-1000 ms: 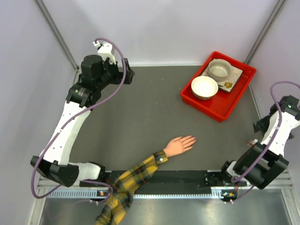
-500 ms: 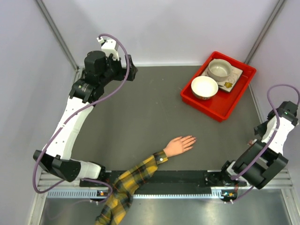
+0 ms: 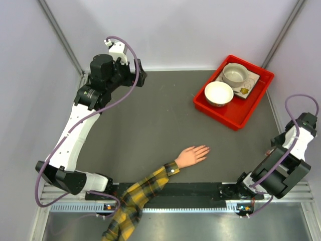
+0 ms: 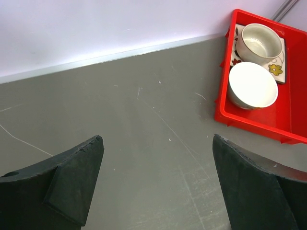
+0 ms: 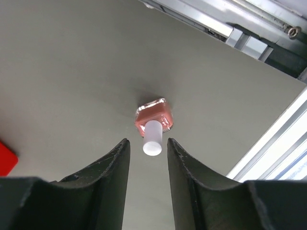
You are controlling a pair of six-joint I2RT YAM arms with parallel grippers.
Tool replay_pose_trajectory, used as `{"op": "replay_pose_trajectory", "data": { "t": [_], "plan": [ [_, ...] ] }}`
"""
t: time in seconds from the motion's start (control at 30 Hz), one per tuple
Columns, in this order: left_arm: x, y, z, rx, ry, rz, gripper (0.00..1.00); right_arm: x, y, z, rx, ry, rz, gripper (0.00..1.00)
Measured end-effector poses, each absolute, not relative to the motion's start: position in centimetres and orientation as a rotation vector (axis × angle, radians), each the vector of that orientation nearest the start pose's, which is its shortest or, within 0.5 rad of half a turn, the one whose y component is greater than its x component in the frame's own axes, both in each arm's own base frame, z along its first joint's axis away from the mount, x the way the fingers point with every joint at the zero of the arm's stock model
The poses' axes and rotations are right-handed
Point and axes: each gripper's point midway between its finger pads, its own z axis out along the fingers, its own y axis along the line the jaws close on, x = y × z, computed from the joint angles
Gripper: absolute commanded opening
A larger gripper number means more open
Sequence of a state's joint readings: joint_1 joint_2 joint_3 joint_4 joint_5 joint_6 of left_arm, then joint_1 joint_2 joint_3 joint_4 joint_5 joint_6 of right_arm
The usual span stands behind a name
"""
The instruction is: Paint the nails
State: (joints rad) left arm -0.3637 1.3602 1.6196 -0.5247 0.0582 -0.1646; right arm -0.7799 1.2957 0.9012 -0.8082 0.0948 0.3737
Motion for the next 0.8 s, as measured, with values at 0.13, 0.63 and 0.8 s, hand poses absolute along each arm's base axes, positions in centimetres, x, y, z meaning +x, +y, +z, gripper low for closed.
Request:
{"op": "replay_pose_trajectory", "data": {
  "t": [0.13,0.63,0.8],
  "plan": [
    [38.2,-16.4,38.9,0.23,1.84,-0.42,0.99,17.7,-17.8,7.8,1.54,2.334,-0.235,0.34],
    [38.3,-16.7,39.2,0.238,1.834,-0.425,0.99,17.6,-17.7,6.8,1.534,2.355,-0.235,0.27],
    [38.2,-16.8,39.1,0.241,1.835,-0.428,0.99,17.4,-17.5,6.4,1.54,2.366,-0.233,0.18]
  ]
}}
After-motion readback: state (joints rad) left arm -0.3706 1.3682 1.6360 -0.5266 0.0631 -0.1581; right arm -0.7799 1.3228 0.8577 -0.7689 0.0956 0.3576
